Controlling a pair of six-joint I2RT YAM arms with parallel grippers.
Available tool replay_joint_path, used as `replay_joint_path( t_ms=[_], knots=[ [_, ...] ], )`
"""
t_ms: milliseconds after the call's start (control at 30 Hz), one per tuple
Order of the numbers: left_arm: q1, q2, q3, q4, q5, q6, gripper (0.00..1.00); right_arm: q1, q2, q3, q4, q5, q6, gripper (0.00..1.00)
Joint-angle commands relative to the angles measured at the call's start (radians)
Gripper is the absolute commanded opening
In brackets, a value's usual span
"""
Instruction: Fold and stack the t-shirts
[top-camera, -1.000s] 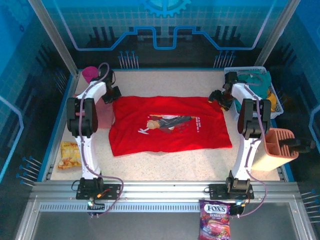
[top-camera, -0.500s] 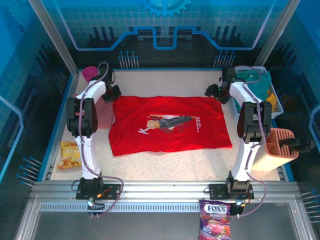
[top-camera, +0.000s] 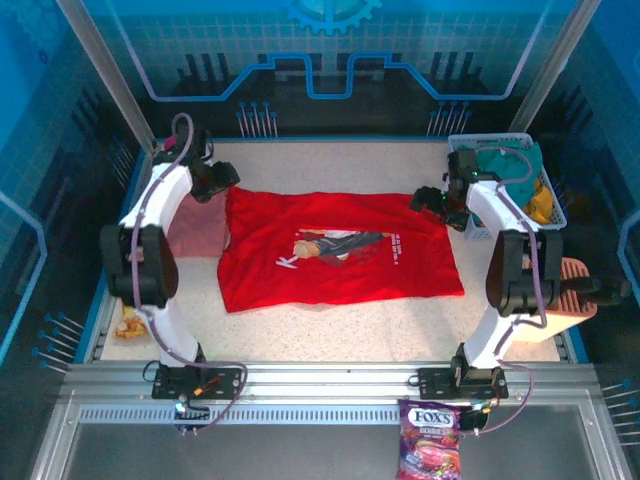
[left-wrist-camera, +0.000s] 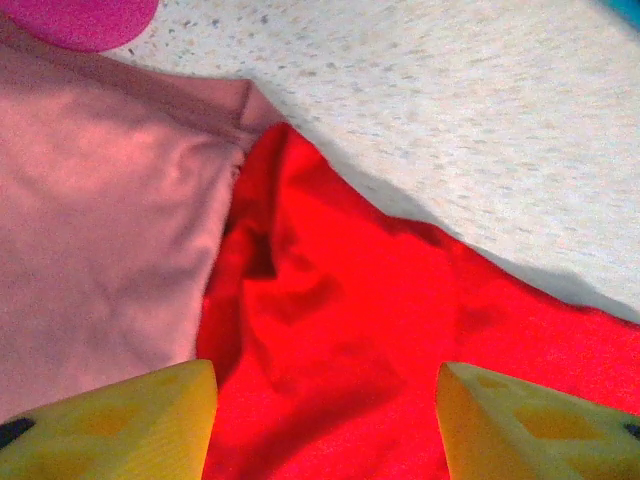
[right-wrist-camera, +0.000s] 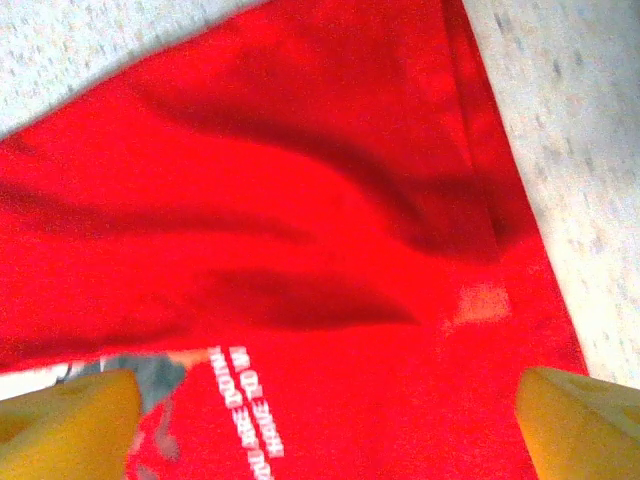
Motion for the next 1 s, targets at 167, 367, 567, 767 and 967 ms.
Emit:
replay_joint_path(
  t_ms=[167,367,567,767,967],
  knots=[
    [-0.023,-0.415,-0.475,-0.108,0.08,-0.104,0.62,0.008,-0.226,-0.209,-0.14,0.028,0.018,1.0],
    [-0.088,-0.657,-0.719,-0.208,0.082,-0.216,0.61,-0.013,-0.33,-0.311,-0.213,0.134,0.056,0.94],
    [-0.187,-0.806,-0.842,-0.295,0.067,-0.366,0.6,-0.07,-0.356,-0.445,-0.166,0.112,0.104,0.83],
    [-0.235,-0.822,-0.938,-0.239,0.037,-0.471,0.59,-0.087,-0.296,-0.519,-0.091,0.074,0.108,0.82],
    [-0.261,-0.78,-0.987,-0.195,-0.025,-0.503,0.58,-0.118,-0.277,-0.56,-0.035,0.036,0.091,0.83]
  ],
)
